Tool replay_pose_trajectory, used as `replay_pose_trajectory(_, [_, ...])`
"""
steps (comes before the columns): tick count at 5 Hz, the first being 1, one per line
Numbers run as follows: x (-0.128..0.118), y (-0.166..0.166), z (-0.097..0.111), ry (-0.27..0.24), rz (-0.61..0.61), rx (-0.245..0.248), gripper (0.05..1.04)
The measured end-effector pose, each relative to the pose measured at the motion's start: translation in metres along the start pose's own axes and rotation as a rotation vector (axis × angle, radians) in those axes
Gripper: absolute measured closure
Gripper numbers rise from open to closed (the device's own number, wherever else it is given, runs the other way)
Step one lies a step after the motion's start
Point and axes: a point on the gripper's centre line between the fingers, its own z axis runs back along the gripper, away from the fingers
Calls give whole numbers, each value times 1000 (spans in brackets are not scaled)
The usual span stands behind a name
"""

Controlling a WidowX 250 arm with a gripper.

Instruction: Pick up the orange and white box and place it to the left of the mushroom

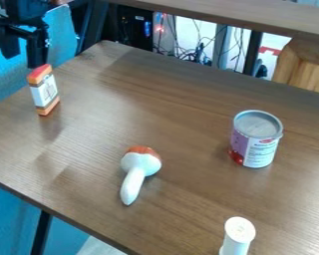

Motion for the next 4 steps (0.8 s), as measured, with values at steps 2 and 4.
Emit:
replay_pose_trajectory(2, [8, 2, -16, 30, 78, -10, 82])
replay_pose_trajectory(4, [19, 8, -32, 88, 123, 24, 82])
